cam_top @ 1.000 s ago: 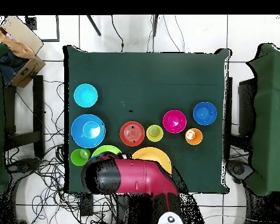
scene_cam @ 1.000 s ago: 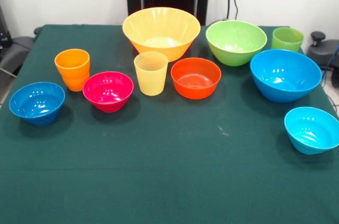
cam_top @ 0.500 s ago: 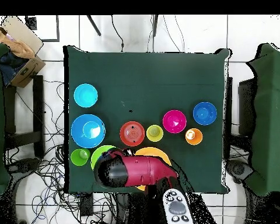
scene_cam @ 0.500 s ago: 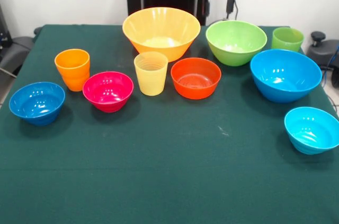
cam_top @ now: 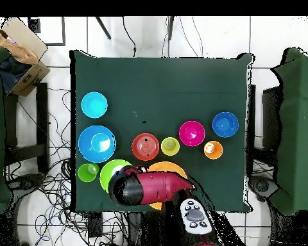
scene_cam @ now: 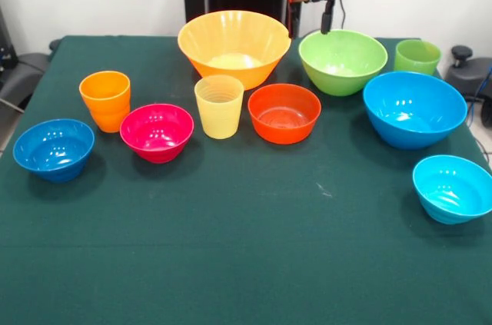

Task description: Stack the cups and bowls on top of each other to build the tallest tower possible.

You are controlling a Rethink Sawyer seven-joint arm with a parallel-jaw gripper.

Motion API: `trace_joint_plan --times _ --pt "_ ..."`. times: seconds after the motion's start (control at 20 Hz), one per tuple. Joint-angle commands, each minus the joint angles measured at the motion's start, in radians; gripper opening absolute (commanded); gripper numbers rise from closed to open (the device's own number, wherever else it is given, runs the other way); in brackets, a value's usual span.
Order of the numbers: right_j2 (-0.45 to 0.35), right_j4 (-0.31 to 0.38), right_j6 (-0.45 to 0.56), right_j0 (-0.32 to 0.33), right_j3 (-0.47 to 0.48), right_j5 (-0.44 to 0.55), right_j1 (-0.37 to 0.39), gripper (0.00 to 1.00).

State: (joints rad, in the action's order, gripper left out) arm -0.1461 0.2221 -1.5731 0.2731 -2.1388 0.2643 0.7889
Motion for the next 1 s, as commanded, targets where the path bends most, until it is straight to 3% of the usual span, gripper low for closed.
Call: trace_joint_plan --times 0.05,1.0 --pt "-0.075 0.072 -0.05 -0.006 0.063 -0.051 -0.056 1.0" --pt "-0.083 0.128 -0.063 0.01 0.051 -0.115 -0.083 1.0"
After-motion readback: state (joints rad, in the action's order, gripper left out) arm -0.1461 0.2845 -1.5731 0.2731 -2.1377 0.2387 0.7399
